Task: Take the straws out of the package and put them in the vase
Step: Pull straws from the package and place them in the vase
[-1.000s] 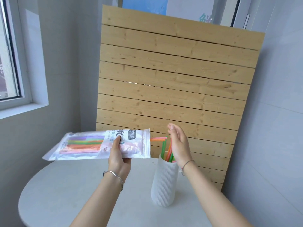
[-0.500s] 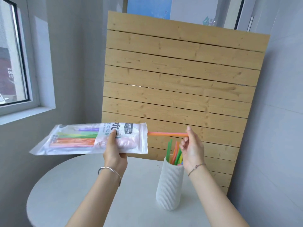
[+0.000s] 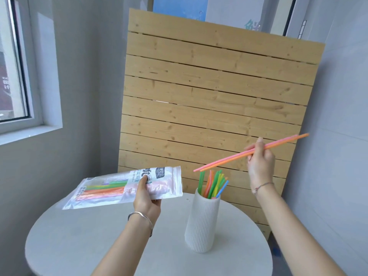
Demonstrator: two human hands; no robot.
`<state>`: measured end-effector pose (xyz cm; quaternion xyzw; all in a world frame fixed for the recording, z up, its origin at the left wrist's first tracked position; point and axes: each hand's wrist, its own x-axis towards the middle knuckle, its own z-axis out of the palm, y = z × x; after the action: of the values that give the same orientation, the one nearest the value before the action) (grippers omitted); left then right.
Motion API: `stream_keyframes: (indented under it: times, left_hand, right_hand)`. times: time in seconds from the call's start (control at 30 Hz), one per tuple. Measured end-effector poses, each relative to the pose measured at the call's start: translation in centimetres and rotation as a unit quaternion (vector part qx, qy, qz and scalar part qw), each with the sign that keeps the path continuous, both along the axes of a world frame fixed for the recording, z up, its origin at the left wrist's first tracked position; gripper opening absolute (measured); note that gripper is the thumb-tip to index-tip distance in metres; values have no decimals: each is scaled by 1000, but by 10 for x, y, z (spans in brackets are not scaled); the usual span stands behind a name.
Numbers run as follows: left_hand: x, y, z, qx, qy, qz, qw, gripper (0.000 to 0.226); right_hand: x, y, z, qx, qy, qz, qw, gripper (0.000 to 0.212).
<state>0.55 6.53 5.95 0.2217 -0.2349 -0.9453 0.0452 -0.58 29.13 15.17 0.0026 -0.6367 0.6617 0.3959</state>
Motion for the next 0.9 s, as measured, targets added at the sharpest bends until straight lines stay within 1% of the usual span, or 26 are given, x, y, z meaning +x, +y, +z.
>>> stream_keyframes:
  times: [0.1,0.17,0.23,0.3,0.33,0.37,0.4,0.47,0.5,0.57,0.63,0.67,0.7,0.73,0.77,0.8,0.83,0.87,0.9]
  left_hand:
    - [1,2,-2,-5,-9,-2,1000,11]
    - [1,6,-2,-3,-6,-10,1000,11]
    - [2,9,-1,1,0,-15,1000,10]
    - [2,11,0,7,8,-16,1000,8]
    - [3,11,0,8,11,-17,1000,7]
    - [3,11,0,9,14,-17,1000,7]
    - [3,10,0,8,15,-17,1000,7]
    - [3,9,0,5,16,-18,1000,7]
    - [3,8,0,6,16,-19,1000,7]
    - [4,7,2,13,18,-21,1000,6]
    - [4,7,2,16,24,-25,999,6]
    - [4,7,3,17,27,-26,999,9]
    - [4,7,3,16,30,-25,999,12]
    - [4,7,4,12,34,-22,999,15]
    - [4,7,5,3,41,-19,999,18]
    - [4,6,7,-12,50,-12,999,20]
    - [4,6,10,-34,61,-1,998,23]
    - [5,6,14,-64,72,14,995,26]
    - [6,5,18,-99,85,31,991,30]
  right_hand:
    - [-4,11,0,119,-3,-33,992,50]
    - [-6,9,-4,210,-26,-39,977,50]
    - [-11,5,-9,302,-93,-12,949,46]
    - [-15,1,-16,366,-155,45,916,31]
    - [-16,0,-19,372,-163,65,911,22]
    - [-18,-1,-21,360,-155,72,917,15]
    - [-19,-2,-23,338,-136,72,929,12]
    - [-20,-5,-24,300,-93,59,948,22]
    - [-20,-8,-23,297,-82,60,949,26]
    - [-19,-12,-24,326,-106,83,936,29]
    - [-15,-17,-30,392,-169,118,897,30]
    - [-13,-20,-33,421,-185,124,879,32]
    - [-9,-24,-34,429,-170,124,878,31]
    - [-3,-31,-35,406,-130,124,896,28]
    - [3,-40,-33,349,-86,128,924,23]
    - [7,-50,-32,266,-57,142,952,20]
    - [9,-61,-32,169,-47,166,970,18]
    - [10,-70,-33,73,-63,192,977,18]
    - [10,-81,-36,-19,-99,222,970,20]
